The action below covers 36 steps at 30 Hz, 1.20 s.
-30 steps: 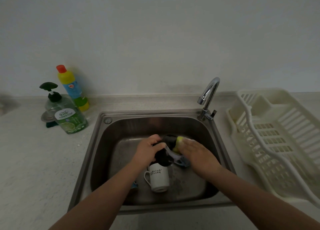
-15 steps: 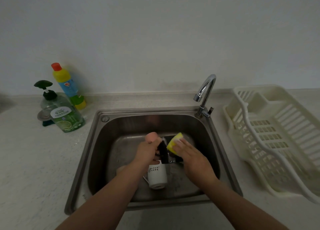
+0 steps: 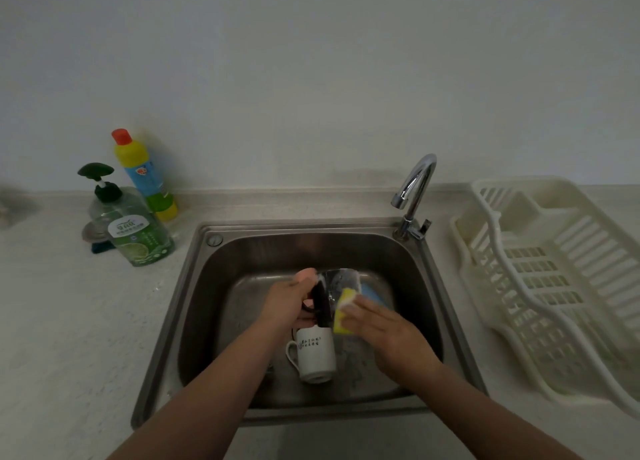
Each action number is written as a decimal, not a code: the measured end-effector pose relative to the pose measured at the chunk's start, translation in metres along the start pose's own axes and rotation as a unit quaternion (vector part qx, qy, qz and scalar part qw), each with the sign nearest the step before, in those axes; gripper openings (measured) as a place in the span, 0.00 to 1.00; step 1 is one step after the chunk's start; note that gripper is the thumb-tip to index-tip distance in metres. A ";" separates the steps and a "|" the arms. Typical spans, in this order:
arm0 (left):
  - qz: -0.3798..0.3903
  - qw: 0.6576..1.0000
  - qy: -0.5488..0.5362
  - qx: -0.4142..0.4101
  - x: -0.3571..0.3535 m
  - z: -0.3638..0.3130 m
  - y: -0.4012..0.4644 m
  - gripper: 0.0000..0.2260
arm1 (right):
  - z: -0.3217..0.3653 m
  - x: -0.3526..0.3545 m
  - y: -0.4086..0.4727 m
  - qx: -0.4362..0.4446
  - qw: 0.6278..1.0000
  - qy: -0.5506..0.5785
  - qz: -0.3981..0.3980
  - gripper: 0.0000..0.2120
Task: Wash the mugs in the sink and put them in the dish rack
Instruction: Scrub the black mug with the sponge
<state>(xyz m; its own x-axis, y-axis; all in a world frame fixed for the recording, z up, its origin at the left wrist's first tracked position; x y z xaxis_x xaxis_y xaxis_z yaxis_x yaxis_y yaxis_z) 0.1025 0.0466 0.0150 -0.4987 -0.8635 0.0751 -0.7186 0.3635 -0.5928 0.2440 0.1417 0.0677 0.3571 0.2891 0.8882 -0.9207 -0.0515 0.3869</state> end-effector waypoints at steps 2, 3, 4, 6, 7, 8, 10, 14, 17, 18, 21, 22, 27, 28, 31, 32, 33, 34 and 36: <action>0.014 1.000 -0.003 -0.007 -0.003 -0.002 -0.001 0.17 | -0.028 0.004 0.003 -0.132 0.989 0.046 -0.051 0.41; 0.022 1.000 -0.009 -0.008 -0.006 -0.004 -0.002 0.17 | -0.028 0.006 0.011 -0.155 0.984 0.049 -0.067 0.43; 0.027 0.999 -0.018 -0.007 -0.006 -0.005 -0.003 0.16 | -0.020 0.004 0.018 -0.140 0.988 0.041 -0.058 0.42; 0.030 0.999 -0.039 -0.005 -0.003 -0.008 -0.005 0.15 | 0.002 -0.001 0.016 -0.032 0.999 0.027 -0.018 0.35; 0.031 0.999 -0.042 -0.007 0.000 -0.008 -0.004 0.15 | 0.006 -0.003 0.007 0.007 1.000 0.022 -0.006 0.31; 0.034 0.999 -0.038 -0.012 0.002 -0.007 -0.002 0.15 | 0.001 0.000 -0.002 0.003 1.000 0.026 -0.009 0.30; 0.045 0.998 -0.030 -0.023 0.002 -0.006 -0.002 0.15 | -0.028 0.007 -0.008 -0.117 0.991 0.048 -0.049 0.35; 0.052 0.997 -0.048 -0.022 -0.004 -0.008 -0.006 0.15 | -0.008 0.009 0.022 -0.120 0.989 0.055 -0.072 0.37; 0.043 0.997 -0.061 -0.016 0.006 -0.006 -0.002 0.16 | -0.002 0.007 0.003 -0.038 0.997 0.062 -0.040 0.31; 0.047 0.997 -0.056 -0.017 0.008 -0.005 0.000 0.17 | -0.017 0.010 -0.003 -0.091 0.992 0.073 -0.049 0.30; 0.065 0.997 -0.046 -0.025 0.001 -0.008 -0.003 0.15 | -0.032 0.021 0.008 -0.187 0.973 0.081 -0.105 0.33; 0.066 0.996 -0.048 -0.026 -0.001 -0.010 -0.004 0.14 | -0.018 0.023 0.021 -0.157 0.979 0.069 -0.112 0.31; 0.066 0.996 0.006 -0.053 0.000 -0.014 -0.005 0.15 | 0.008 0.006 0.004 0.052 0.998 0.014 -0.045 0.27; 0.057 0.997 0.021 -0.054 0.000 -0.013 -0.005 0.15 | -0.007 0.006 0.004 -0.002 0.999 0.014 -0.051 0.31; 0.048 0.997 0.036 -0.049 -0.008 -0.012 -0.005 0.14 | -0.012 0.012 0.031 -0.093 0.993 -0.010 -0.065 0.31; 0.047 0.997 0.033 -0.046 -0.009 -0.012 -0.006 0.13 | 0.005 0.009 0.040 -0.037 0.997 -0.034 -0.053 0.27; 0.045 0.998 0.029 -0.043 -0.010 -0.012 -0.005 0.13 | 0.016 0.003 0.038 0.021 0.997 -0.055 -0.041 0.23; 0.043 0.998 0.027 -0.037 -0.009 -0.011 -0.004 0.14 | 0.019 -0.002 0.029 0.062 0.996 -0.062 -0.025 0.21; 0.037 0.999 0.029 -0.027 -0.005 -0.007 0.000 0.15 | 0.006 0.004 0.010 0.066 0.996 -0.056 -0.030 0.23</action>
<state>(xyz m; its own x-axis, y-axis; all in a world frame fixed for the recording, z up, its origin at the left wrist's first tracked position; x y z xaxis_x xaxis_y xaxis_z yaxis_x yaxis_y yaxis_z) 0.1020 0.0531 0.0205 -0.5778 -0.8122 0.0805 -0.7034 0.4454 -0.5539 0.2370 0.1368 0.0770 0.4332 0.1874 0.8816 -0.8711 -0.1640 0.4629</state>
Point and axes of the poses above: each hand's wrist, its own y-axis towards the middle knuckle, its own x-axis out of the back of the hand, z = x × y, the point moved 9 cm from there along y, towards the middle knuckle, and after that the axes turned 4 degrees about -z, right-handed, at the moved point
